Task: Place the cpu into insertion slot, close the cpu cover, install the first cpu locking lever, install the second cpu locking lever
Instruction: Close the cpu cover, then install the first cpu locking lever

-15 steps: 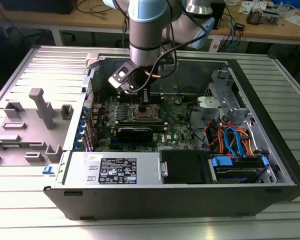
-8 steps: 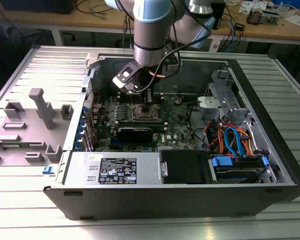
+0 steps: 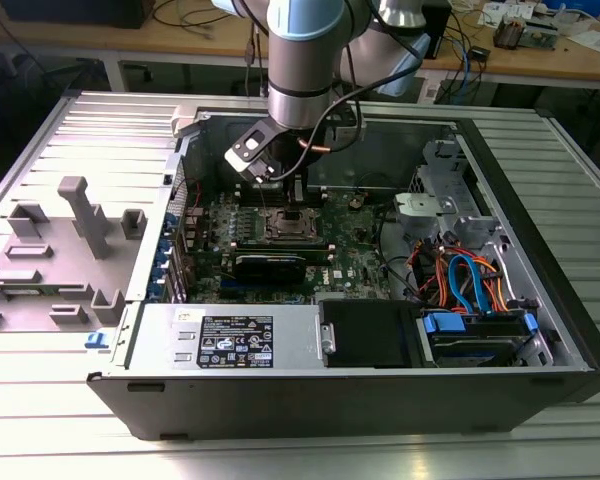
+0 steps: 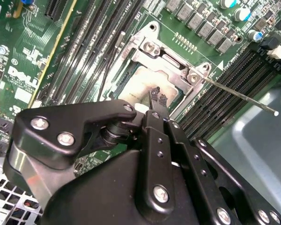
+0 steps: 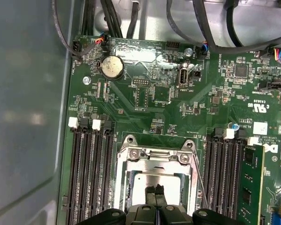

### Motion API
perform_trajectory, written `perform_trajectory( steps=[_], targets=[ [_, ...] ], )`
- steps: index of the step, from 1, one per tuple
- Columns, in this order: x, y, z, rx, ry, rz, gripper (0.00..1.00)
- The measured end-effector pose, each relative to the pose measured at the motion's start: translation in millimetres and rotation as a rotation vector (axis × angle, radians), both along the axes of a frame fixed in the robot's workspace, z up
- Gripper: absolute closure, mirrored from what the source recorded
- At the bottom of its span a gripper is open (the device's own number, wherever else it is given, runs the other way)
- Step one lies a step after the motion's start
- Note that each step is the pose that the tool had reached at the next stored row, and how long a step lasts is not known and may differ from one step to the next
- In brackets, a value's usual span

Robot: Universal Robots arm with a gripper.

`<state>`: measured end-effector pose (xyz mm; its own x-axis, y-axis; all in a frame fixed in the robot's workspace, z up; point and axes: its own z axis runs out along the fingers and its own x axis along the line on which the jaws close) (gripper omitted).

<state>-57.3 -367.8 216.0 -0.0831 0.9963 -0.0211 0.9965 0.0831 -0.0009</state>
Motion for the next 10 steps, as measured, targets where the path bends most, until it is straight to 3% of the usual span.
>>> perform_trajectory(
  steps=[10],
  targets=[
    [0.0, 0.0, 0.1, -0.0001, 0.0001, -0.001, 0.89]
  ],
)
